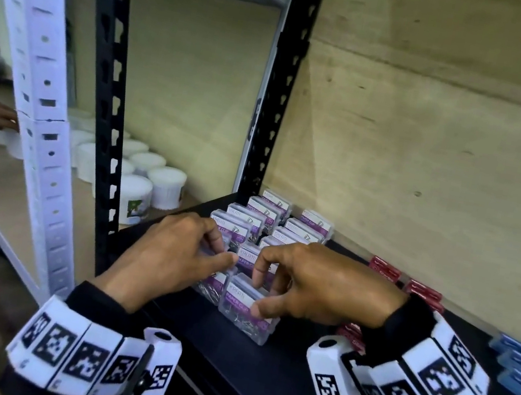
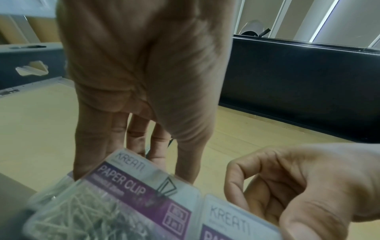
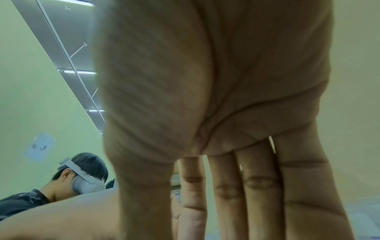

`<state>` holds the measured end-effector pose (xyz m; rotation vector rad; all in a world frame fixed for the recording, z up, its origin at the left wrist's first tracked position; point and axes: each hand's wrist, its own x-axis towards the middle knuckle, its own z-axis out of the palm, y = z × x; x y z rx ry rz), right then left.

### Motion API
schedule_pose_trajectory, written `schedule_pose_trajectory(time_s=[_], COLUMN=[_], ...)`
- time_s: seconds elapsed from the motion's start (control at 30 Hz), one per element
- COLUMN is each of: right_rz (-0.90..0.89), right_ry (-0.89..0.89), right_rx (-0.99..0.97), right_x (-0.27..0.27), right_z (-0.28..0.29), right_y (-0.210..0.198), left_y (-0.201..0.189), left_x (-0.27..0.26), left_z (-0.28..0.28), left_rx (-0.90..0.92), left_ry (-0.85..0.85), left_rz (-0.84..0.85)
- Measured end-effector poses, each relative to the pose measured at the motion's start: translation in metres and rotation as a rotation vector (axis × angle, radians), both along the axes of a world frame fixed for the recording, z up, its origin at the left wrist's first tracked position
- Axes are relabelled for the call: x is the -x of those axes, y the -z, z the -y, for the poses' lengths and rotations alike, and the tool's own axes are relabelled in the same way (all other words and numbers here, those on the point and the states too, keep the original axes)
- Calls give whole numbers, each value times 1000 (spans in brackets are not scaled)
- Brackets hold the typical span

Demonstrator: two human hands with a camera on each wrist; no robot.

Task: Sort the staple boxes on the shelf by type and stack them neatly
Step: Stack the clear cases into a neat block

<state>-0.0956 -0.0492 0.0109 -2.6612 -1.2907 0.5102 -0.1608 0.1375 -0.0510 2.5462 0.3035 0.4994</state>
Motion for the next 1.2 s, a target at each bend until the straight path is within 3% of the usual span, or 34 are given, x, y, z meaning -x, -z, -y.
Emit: schedule_pose_trajectory(time_s=[0.6, 1.2], right_rz=[-42, -10], right_ry=[23, -1], right_rx=[93, 79], right_x=[11, 6], right_z=[12, 14], right_y=[-5, -4], left_y=[1, 1], left_x=[7, 8], left_z=[7, 4], left_rx=[25, -24], left_ry=[143, 130], left_rz=[-62, -72])
